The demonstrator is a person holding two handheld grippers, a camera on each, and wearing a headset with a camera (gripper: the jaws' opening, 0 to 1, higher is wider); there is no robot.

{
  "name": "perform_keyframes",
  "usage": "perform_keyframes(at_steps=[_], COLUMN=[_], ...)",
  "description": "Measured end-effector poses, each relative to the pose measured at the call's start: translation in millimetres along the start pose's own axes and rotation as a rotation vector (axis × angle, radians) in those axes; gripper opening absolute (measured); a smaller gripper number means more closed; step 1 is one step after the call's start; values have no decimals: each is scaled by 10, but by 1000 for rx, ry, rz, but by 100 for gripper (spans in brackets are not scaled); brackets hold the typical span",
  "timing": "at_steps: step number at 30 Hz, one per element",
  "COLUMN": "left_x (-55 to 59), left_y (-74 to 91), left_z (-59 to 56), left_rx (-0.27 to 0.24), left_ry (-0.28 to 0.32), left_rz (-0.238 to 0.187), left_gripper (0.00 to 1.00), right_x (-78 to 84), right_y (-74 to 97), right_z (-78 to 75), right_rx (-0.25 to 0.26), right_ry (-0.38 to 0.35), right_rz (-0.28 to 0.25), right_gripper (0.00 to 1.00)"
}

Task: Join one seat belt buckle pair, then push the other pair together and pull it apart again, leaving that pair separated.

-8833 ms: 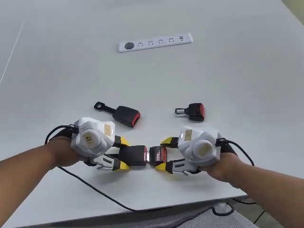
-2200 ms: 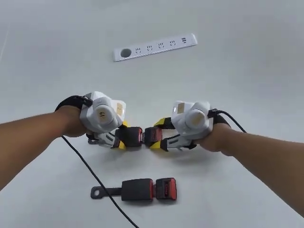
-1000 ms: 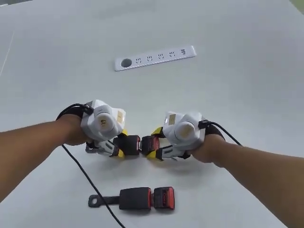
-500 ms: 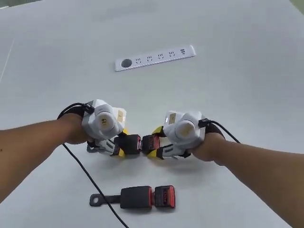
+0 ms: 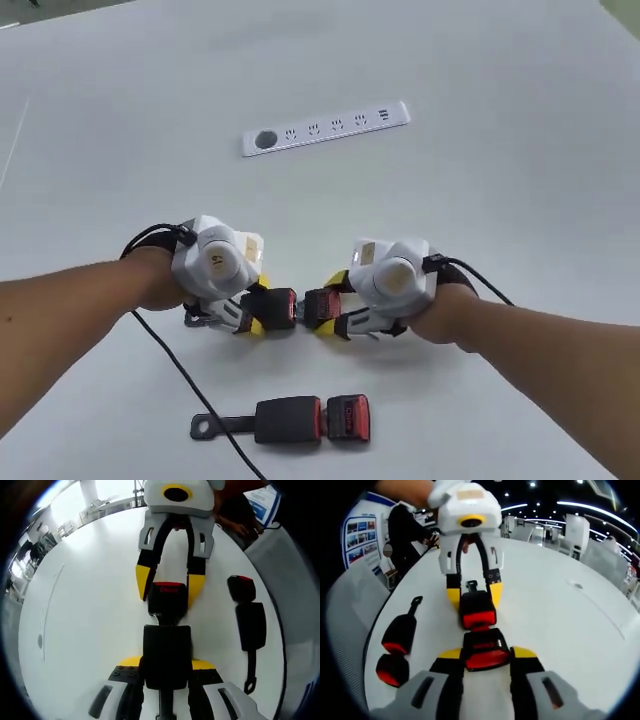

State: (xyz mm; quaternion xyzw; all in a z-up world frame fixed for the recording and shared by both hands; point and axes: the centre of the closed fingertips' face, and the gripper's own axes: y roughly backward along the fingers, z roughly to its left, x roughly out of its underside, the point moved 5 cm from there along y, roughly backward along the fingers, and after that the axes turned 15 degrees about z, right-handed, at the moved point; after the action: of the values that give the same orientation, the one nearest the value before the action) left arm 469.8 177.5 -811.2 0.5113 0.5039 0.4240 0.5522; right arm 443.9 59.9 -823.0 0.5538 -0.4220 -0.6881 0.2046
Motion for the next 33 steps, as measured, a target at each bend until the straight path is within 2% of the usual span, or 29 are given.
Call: perform_keyframes(at_steps=[11,33], left_x=[3,-67], left_y=[8,36], left_z=[-5,-60], left_rx=[1,-1], left_ry=[10,25], left_rz=[-14,-19], left_gripper=[34,34], right_x=[92,532], right_y=[68,365], right_z=[-7,-48], right_rx=[8,18], right_ry=[-5,4], right_rz=[3,8], right_gripper=[35,35])
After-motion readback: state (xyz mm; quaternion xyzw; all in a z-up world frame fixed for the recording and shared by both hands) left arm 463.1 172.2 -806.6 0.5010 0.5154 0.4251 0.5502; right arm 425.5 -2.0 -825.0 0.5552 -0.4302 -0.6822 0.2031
